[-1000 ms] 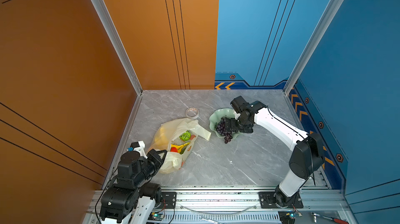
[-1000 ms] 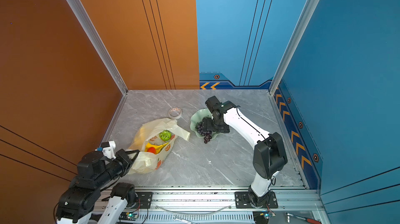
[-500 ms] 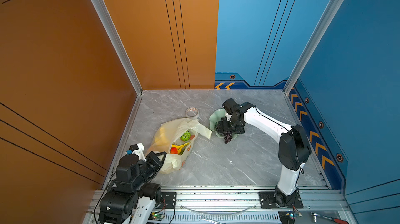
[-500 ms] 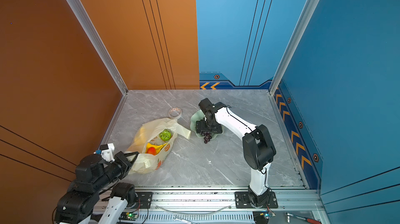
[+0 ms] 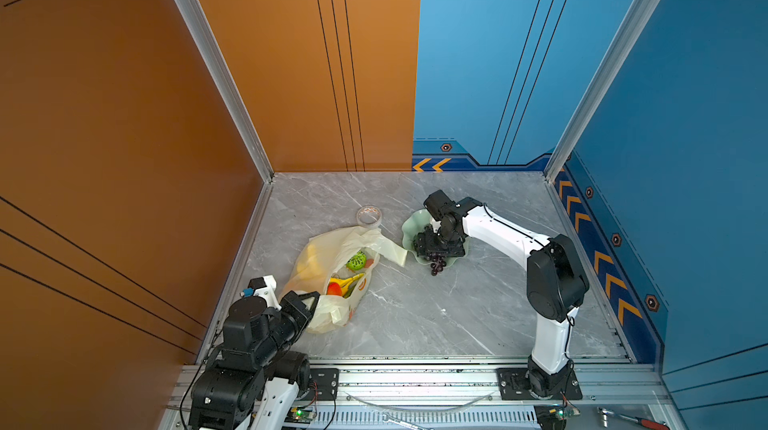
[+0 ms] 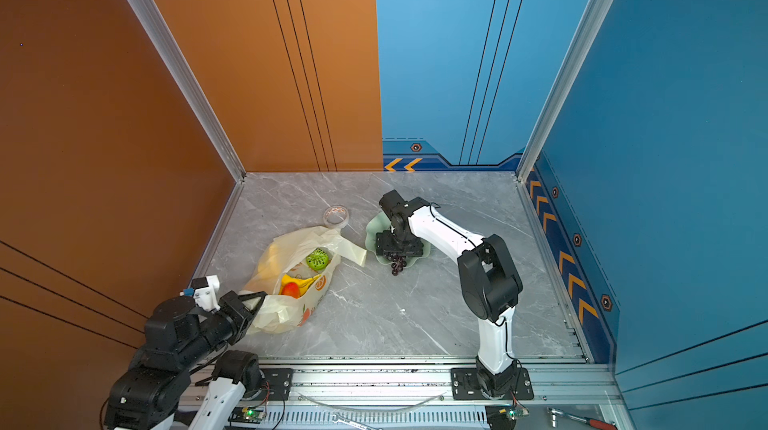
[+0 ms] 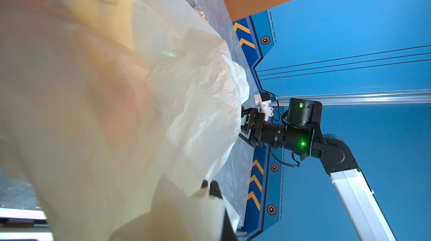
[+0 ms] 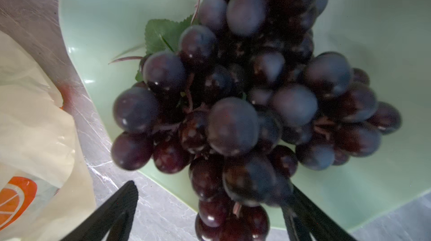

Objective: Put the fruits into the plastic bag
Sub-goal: 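Lower the right gripper onto the bunch of purple grapes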

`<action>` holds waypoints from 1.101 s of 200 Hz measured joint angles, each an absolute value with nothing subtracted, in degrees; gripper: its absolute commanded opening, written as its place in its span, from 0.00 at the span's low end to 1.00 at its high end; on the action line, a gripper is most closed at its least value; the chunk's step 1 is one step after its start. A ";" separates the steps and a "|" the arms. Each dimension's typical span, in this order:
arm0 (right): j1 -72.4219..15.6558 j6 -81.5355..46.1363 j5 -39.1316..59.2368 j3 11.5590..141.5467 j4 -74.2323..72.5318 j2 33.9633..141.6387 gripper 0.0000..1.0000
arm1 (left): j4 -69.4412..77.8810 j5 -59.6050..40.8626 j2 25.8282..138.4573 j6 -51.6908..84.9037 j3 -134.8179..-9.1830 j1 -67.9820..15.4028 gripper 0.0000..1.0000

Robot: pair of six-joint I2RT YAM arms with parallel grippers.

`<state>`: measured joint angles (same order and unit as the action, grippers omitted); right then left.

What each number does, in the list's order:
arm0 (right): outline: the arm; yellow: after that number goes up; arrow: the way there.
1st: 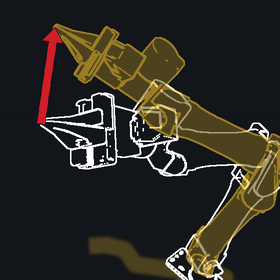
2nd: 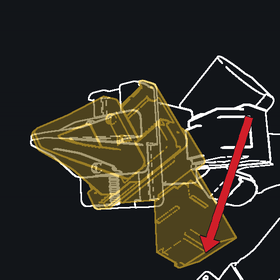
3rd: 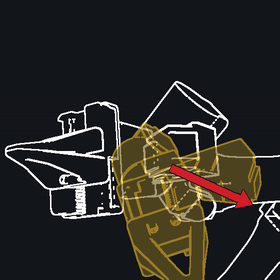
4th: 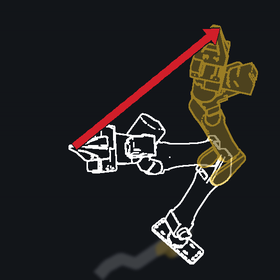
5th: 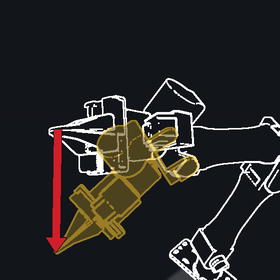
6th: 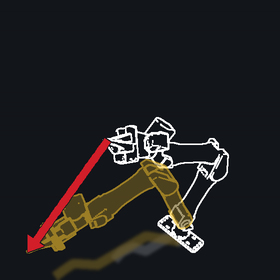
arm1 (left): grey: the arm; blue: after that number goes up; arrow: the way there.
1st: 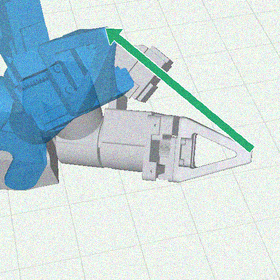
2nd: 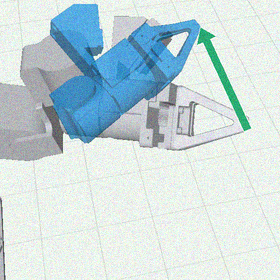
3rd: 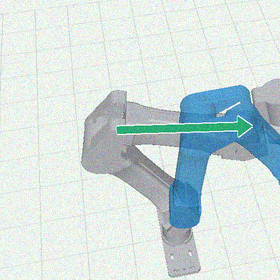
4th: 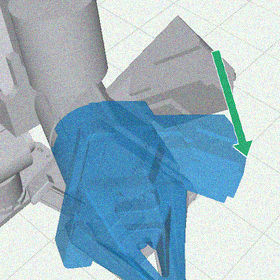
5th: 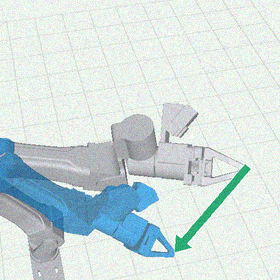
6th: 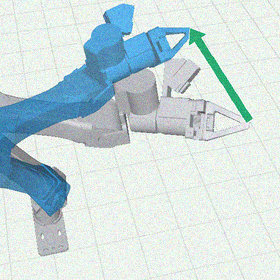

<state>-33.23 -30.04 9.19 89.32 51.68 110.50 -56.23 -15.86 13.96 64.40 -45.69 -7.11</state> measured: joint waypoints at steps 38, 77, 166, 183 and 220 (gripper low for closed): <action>-32.10 -30.79 9.21 89.32 50.26 111.55 0.85 | -56.23 -15.86 13.96 64.38 -45.69 -7.11 0.00; -31.22 -31.40 9.26 89.30 49.84 113.01 0.83 | -56.25 -15.86 13.98 64.38 -45.69 -7.11 0.00; -30.55 -32.23 14.63 85.58 43.16 113.01 0.84 | -56.47 -15.86 14.52 64.36 -45.69 -7.11 0.00; -30.22 -32.71 15.42 84.66 41.65 112.99 0.75 | -56.49 -15.86 14.74 64.36 -45.71 -7.14 0.00; -29.26 -33.95 16.51 82.59 38.72 112.53 0.65 | -56.75 -15.86 15.16 64.34 -46.24 -7.11 0.00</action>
